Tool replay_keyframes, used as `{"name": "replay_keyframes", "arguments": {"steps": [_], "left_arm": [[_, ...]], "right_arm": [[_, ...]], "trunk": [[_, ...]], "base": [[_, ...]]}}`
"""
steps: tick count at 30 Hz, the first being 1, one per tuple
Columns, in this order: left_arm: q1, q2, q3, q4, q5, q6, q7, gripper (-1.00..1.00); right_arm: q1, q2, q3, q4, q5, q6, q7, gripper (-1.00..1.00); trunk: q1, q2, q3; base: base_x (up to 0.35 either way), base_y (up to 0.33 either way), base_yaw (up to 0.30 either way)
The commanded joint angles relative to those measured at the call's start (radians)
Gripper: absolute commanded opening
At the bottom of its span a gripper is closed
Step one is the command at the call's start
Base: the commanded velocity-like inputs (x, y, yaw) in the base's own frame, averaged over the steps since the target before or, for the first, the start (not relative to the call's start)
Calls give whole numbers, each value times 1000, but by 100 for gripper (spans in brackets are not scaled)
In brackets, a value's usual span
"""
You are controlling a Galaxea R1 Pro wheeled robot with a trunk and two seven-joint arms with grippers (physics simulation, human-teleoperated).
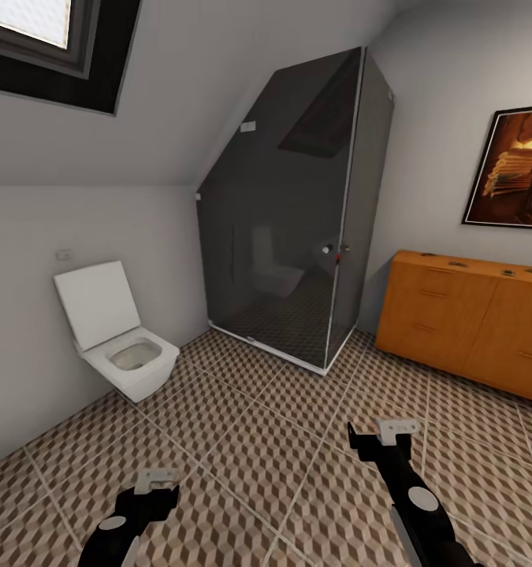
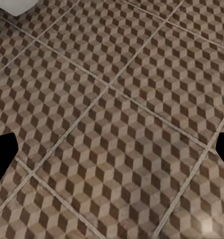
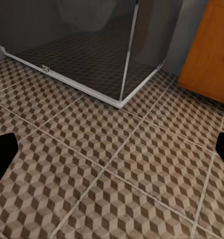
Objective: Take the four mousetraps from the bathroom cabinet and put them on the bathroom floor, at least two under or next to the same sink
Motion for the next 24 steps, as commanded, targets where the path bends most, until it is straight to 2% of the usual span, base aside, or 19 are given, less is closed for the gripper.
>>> {"name": "replay_keyframes", "arguments": {"steps": [1, 10, 16, 24], "left_arm": [[0, 0, -1, -2, 0, 5, 3, 100], [0, 0, -4, -4, 0, 5, 2, 100], [0, 0, -32, -4, 0, 5, 2, 100], [0, 0, -38, -2, 0, 5, 2, 100]], "right_arm": [[-1, -1, 3, -1, 5, 7, -7, 100], [-1, -1, 3, -2, 6, 7, -7, 100], [-1, -2, 2, -3, 6, 7, -6, 100], [-1, -2, 2, -3, 7, 7, -6, 100]], "trunk": [[0, -1, -1], [0, -1, 6], [0, -1, 12], [0, -1, 19]], "base": [[0, 0, -235], [0, 0, -256], [0, 0, -265], [0, 0, -265]]}}
